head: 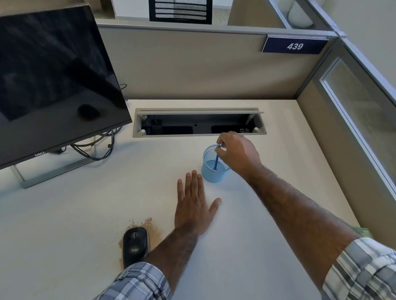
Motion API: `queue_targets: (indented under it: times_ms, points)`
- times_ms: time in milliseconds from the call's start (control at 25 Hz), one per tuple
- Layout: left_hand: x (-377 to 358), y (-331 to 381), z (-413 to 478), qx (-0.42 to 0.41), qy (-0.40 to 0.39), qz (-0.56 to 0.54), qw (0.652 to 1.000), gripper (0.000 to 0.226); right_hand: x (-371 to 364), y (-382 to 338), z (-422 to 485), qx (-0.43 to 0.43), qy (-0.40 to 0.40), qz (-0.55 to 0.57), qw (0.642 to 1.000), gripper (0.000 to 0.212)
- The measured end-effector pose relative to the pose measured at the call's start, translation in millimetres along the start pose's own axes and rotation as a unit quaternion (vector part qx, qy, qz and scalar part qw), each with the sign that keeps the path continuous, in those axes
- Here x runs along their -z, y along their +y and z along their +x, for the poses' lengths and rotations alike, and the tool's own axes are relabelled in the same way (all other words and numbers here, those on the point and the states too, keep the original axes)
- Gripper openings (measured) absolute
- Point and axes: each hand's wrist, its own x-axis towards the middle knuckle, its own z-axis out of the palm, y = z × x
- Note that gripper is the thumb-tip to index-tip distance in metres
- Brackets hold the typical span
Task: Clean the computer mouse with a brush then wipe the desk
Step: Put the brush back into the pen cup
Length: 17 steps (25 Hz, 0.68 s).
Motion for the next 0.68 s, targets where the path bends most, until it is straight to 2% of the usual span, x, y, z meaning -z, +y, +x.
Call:
queue_targets:
  times_ms: [240,360,480,680]
  points:
    - [0,0,-2,-0.004,0.004,0.002,1.0,0.098,8,23,-38,0.0,0.143,0.079,0.987,0.015]
    - [2,0,-4,-0.006,-0.003,0.005,1.0,0.095,0,52,-88,-0.032,0.197,0.103,0.974,0.012]
    - [1,0,-11,-0.009,-0.016,-0.003,1.0,0.095,-14,90,-151,-0.088,0.211,0.089,0.969,0.017]
    - [0,1,-29,-0.005,-0.02,0.017,1.0,0.101,-22,147,-255,-0.207,0.193,-0.004,0.959,0.036]
